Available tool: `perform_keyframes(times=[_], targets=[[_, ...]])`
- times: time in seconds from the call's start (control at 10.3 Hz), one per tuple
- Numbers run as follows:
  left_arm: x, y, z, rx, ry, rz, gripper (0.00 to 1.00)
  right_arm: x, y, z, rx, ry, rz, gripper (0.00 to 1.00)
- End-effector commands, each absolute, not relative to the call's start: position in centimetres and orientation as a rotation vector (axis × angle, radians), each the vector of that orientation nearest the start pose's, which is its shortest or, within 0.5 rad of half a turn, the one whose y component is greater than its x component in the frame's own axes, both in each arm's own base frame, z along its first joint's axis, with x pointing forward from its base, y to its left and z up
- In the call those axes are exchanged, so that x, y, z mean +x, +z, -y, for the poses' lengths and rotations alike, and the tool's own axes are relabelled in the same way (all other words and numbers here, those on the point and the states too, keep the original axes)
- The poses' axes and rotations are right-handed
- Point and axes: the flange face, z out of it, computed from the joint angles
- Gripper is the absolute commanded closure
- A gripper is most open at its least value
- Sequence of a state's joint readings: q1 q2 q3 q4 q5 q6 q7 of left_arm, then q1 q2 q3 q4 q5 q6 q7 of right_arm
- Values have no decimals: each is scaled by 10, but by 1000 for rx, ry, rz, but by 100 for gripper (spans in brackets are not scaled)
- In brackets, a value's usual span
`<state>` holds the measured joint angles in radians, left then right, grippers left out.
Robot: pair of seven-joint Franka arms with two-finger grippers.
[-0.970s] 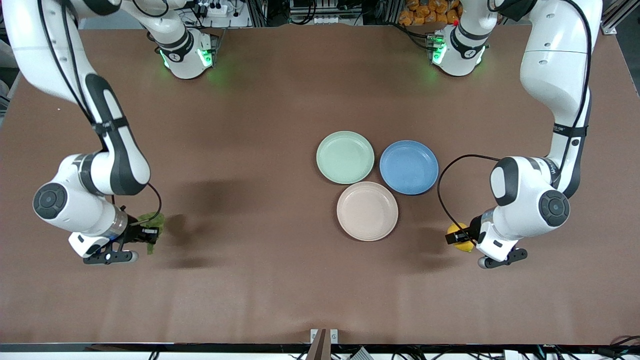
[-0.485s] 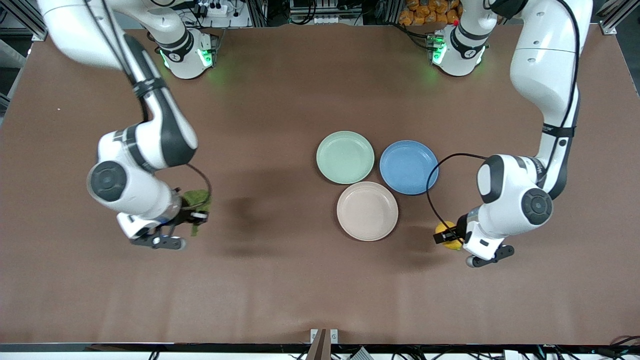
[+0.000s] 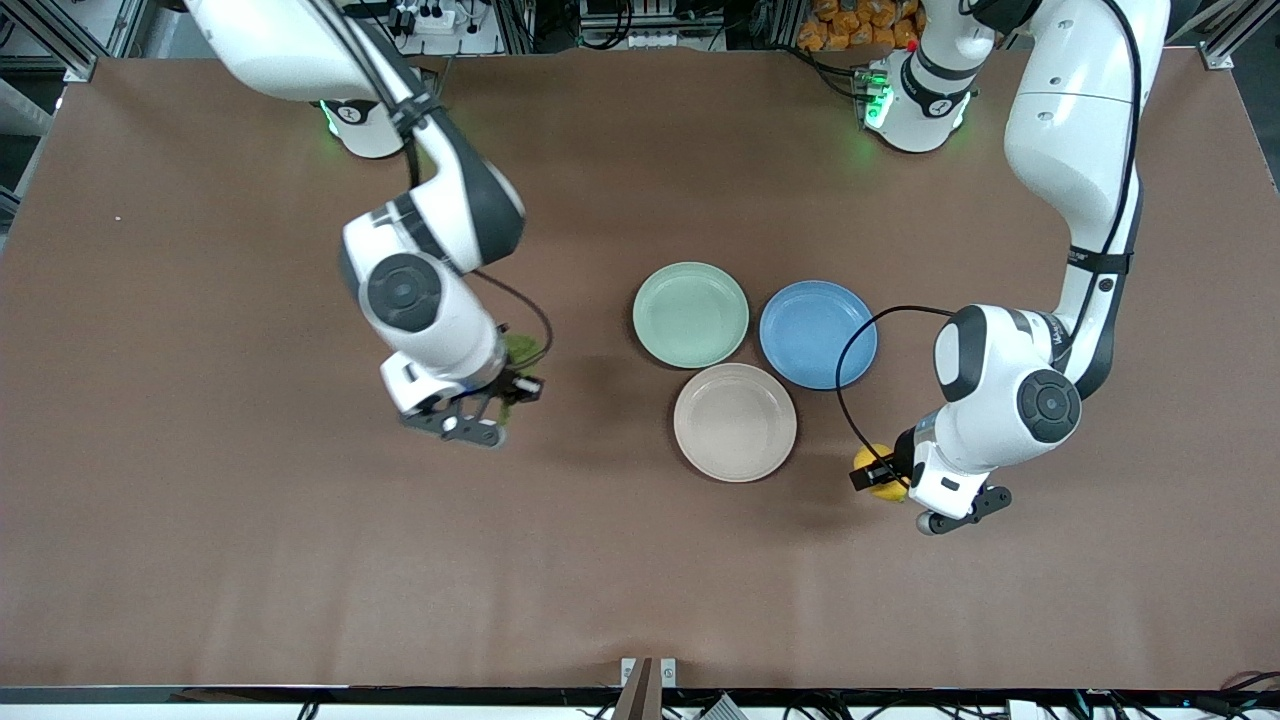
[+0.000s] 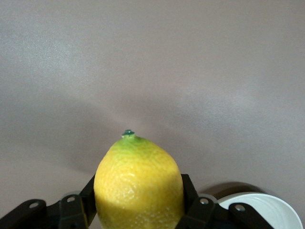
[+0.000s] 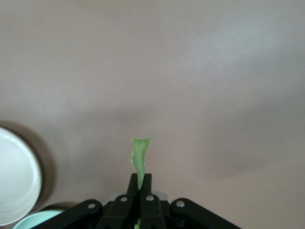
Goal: Place lemon and lettuce in plates
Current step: 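Lift the lemon and lettuce, carrying both toward the plates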
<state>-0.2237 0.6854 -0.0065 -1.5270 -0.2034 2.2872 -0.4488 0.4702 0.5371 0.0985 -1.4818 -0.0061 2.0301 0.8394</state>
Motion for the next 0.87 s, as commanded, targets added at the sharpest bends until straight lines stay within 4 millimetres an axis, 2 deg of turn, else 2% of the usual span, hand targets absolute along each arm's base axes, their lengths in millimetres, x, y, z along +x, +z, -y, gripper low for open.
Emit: perform_keyframes(times=[0.0, 0.1, 0.39, 0.58, 0.68, 0.78], targets=[[702, 263, 170, -3279, -55, 624, 100, 576, 361, -418, -3034, -13, -521, 100], [702, 262, 170, -3279, -60, 625, 100, 565, 356, -439, -3016, -25, -546, 100], [702, 262, 170, -3280, -63, 625, 100, 517, 330, -516, -2921, -81, -603, 100], [702, 262, 171, -3280, -63, 622, 100, 465, 299, -572, -2883, -87, -608, 100], [702, 262, 171, -3280, -62, 625, 100, 454, 283, -581, -2883, -85, -627, 100], [701, 262, 174, -3283, -60, 620, 100, 448, 272, -586, -2896, -77, -615, 71]])
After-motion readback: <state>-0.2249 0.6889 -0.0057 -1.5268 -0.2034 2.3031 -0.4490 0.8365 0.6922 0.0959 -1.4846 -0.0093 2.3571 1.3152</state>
